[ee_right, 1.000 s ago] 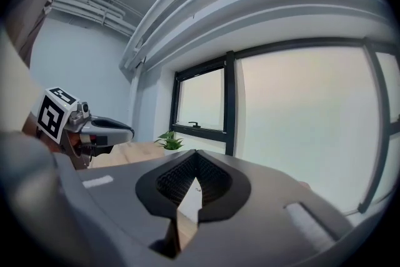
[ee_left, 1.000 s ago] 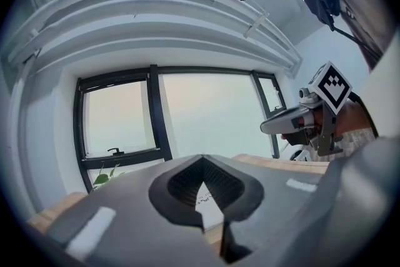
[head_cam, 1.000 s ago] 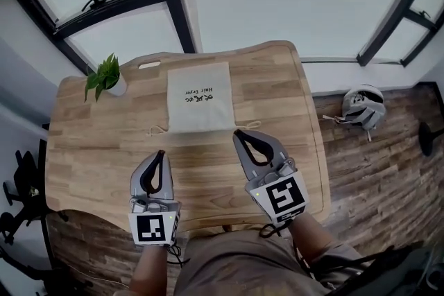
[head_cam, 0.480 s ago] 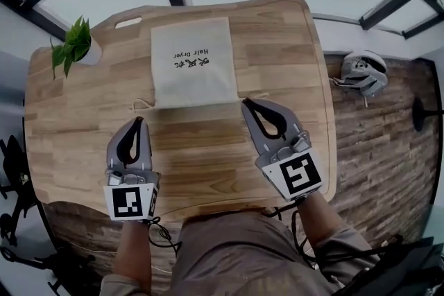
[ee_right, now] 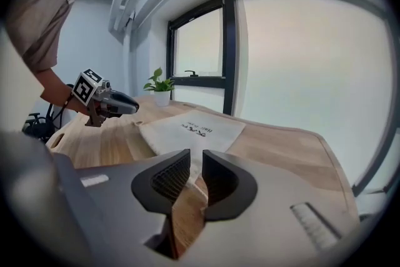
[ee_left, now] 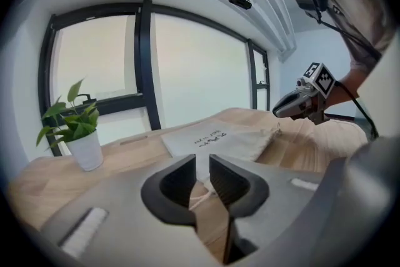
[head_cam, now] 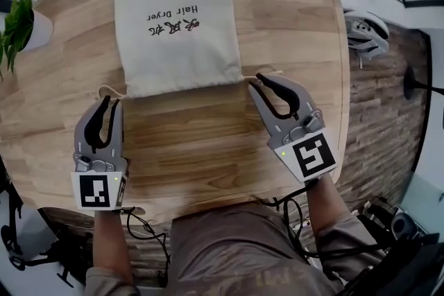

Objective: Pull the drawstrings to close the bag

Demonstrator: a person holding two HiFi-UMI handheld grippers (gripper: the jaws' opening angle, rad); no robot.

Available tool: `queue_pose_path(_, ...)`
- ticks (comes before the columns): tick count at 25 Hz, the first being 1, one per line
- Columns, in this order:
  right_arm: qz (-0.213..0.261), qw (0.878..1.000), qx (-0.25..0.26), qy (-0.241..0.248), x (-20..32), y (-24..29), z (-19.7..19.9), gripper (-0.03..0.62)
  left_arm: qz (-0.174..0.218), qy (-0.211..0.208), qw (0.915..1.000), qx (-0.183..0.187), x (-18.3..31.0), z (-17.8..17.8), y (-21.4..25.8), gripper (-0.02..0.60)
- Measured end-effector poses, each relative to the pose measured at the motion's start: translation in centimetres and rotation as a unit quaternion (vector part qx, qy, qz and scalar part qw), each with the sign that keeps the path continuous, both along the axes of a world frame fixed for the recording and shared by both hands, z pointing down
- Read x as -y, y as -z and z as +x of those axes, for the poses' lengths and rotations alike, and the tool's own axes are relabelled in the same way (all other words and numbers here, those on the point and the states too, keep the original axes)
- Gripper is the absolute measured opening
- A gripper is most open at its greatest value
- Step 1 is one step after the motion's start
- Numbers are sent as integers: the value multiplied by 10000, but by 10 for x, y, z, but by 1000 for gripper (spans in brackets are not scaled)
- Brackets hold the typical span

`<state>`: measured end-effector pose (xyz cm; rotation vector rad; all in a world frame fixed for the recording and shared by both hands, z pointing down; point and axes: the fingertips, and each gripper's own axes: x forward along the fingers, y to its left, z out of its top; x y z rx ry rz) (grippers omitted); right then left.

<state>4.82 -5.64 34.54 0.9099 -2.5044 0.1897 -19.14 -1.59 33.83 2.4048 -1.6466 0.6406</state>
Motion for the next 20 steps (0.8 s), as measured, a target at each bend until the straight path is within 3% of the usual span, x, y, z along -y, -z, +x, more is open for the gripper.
queue_pose_path(3,-226,9989,-295,295,0,-28,2,118,-308,-343,9988,-171,0,2,-26,90)
queue_pose_path(7,-262,9878,-1193,963,-6,-61,3,137,-657,-756,9948,-167,1,2,-50,133)
queue_pose_path(11,-346,9857,-1232,1100,-5,-69,3,138,-870,-1146,9892,-264,-1,2,-60,150)
queue_pose_path(16,-584,9762,-1600,1343,-10,-78,9,139,-1094,-1633,9804,-111,-4,0,-57,150)
queue_pose_path(20,-786,9721,-1638,1485,-11,-81,9,129,-1401,-2022,9693,-49,-5,4,-68,129)
